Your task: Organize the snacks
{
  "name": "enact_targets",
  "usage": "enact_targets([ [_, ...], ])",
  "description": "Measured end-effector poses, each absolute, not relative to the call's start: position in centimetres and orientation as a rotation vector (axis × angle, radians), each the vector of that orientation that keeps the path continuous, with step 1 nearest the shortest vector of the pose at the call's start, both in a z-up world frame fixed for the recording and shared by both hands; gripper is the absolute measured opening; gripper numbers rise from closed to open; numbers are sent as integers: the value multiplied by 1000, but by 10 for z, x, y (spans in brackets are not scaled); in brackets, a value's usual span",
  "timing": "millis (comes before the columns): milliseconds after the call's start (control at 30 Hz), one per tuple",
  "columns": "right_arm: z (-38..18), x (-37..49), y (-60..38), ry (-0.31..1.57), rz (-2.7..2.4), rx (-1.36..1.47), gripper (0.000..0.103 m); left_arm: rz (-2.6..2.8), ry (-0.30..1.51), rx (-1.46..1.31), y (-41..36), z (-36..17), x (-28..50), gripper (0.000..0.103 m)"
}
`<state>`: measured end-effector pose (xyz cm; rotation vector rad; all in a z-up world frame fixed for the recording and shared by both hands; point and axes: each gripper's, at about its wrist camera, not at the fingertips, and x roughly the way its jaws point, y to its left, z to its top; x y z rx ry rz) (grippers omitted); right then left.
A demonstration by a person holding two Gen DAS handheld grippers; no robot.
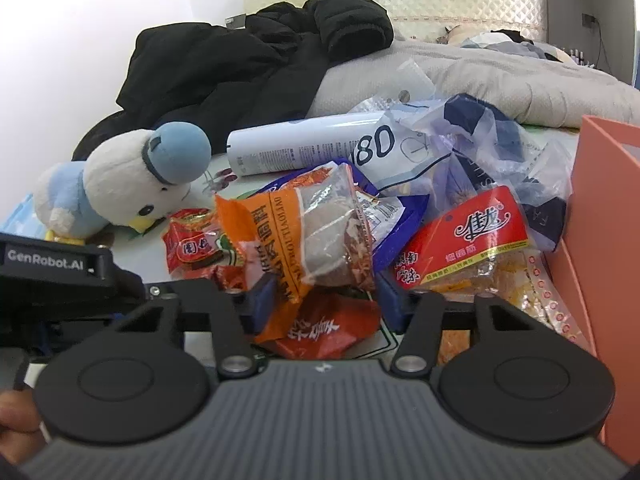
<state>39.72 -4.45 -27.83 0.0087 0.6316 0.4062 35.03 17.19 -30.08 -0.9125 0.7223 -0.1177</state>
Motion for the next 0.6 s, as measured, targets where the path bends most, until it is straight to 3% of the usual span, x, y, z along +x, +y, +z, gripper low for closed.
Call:
enact_targets([
  [600, -255, 310, -69, 650, 404, -28, 43, 9, 700, -825, 174, -267, 229, 18],
])
